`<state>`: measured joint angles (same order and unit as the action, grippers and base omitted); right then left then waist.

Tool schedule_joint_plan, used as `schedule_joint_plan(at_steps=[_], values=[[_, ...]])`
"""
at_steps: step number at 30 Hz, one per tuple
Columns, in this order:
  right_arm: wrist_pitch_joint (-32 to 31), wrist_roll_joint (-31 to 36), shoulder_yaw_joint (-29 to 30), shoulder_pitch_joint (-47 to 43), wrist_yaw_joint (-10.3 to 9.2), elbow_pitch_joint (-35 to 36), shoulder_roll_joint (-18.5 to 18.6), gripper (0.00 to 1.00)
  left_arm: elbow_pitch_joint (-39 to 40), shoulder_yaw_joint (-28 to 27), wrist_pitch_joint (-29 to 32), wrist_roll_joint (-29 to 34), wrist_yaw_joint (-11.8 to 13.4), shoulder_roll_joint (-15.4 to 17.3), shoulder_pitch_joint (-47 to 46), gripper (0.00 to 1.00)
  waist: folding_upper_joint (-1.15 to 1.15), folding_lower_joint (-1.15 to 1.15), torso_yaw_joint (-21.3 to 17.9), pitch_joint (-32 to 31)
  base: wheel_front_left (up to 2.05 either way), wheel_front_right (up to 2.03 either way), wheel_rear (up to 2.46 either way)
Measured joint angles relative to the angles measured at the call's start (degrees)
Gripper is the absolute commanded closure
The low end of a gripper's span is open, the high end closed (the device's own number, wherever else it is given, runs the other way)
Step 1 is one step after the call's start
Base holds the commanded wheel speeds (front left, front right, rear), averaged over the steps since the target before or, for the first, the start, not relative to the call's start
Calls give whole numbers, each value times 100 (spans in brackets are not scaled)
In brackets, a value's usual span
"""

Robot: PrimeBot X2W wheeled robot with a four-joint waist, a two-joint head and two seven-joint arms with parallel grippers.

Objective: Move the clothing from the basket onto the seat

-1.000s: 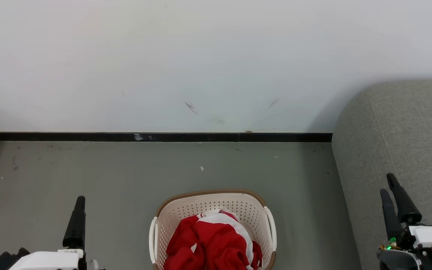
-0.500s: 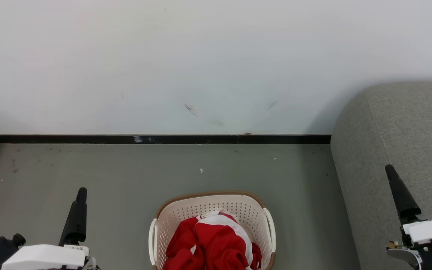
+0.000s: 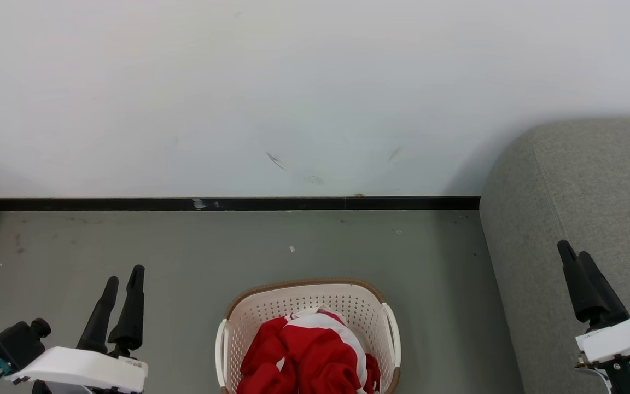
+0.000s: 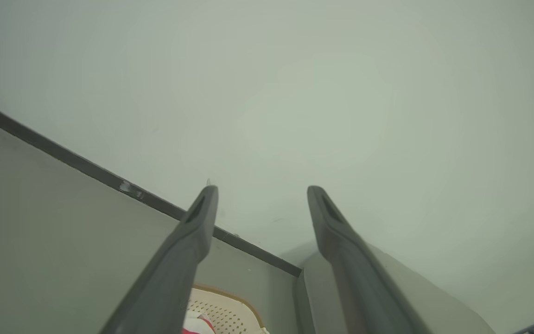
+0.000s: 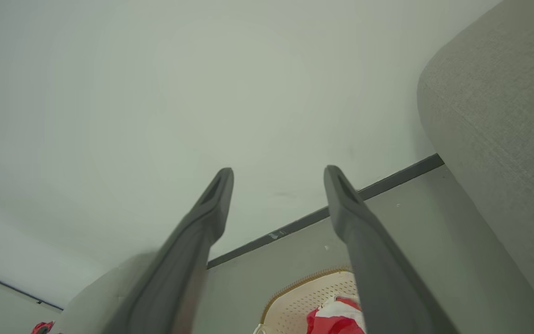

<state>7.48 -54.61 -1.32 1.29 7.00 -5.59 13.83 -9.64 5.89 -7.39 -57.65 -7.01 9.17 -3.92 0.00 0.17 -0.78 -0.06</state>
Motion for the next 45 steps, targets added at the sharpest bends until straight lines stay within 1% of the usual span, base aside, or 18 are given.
schedule_joint_plan(at_steps=[4,8,14,21,28,35,45], values=[[68,480,-49,1,1,9,46,0,49,80,-78,335,43,-11,-40,0,0,-7,-14,13,0,0,0],[157,990,-91,1,4,24,83,0,112,103,-146,877,189,35,-53,0,0,-10,-25,26,0,0,0],[269,1699,-45,6,4,51,80,0,185,114,-285,1524,342,57,-117,0,0,-12,-43,44,0,0,0],[415,2462,-14,13,5,130,44,0,279,314,-416,2453,445,204,-131,0,0,-13,-66,64,0,0,0],[554,3129,19,23,5,160,-33,0,338,441,-566,3210,587,218,-133,0,0,-13,-79,78,0,0,0],[681,3771,244,33,7,159,-140,0,361,472,-700,3677,697,177,-136,0,0,-14,-87,98,0,0,0],[682,3916,283,39,7,157,-299,0,359,431,-706,3699,695,31,-147,0,0,-14,-79,114,0,0,0]])
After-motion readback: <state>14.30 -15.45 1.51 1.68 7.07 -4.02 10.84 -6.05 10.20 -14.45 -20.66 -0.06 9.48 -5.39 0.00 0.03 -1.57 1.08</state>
